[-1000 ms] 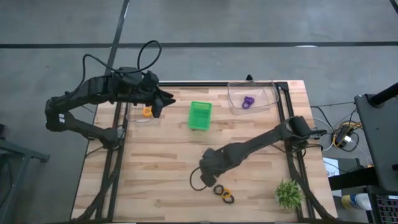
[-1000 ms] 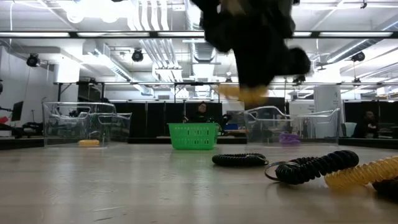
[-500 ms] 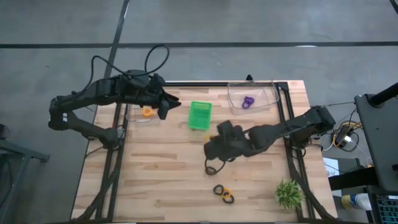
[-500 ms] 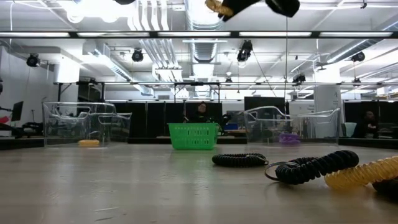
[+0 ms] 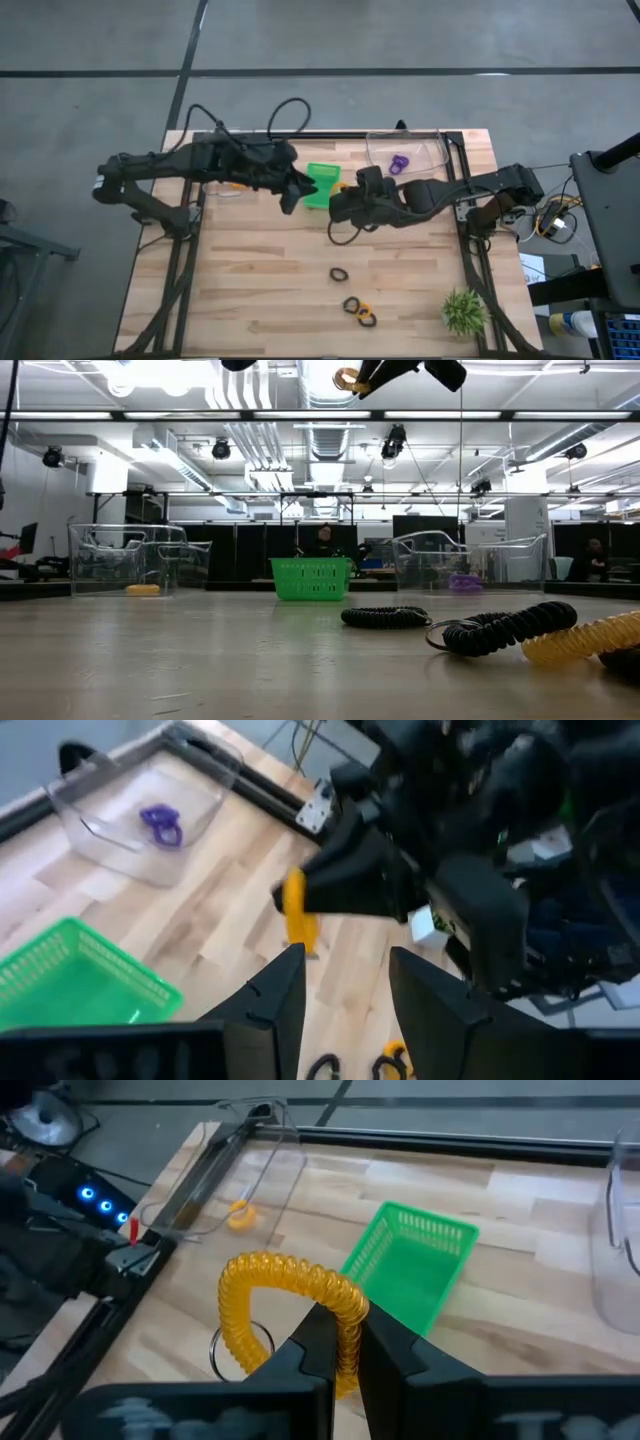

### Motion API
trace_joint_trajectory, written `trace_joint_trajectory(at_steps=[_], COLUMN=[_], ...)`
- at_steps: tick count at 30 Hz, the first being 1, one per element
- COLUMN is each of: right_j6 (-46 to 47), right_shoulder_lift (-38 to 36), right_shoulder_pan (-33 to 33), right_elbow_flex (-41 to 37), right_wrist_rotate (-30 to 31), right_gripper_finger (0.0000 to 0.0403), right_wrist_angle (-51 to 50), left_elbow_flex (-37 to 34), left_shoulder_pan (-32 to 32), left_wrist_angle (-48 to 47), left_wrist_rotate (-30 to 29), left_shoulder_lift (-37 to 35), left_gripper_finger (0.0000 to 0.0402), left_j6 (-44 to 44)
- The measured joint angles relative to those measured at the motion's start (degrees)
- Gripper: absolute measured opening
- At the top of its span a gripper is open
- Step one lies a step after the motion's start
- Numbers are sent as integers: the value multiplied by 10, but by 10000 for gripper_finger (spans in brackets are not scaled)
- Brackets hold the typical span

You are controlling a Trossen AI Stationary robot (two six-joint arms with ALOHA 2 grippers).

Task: Sort spring keychains
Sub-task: Put the top yellow spring keychain into the left transparent bin

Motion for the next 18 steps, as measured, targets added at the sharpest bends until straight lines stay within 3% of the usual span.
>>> trace_joint_trajectory(at_steps=[12,18], right_j6=[-72,-74], right_shoulder_lift=[-8,-12], right_shoulder_pan=[-11,-11], right_elbow_flex=[0,0], right_wrist_rotate=[-4,-17], right_gripper_finger=[20,20], right_wrist_angle=[97,93], left_elbow_flex=[0,0], left_shoulder_pan=[-28,-28], left_wrist_angle=[30,20], left_wrist_rotate=[-9,-11], left_shoulder_lift=[49,47], left_gripper_finger=[138,138], left_j6=[-2,-4])
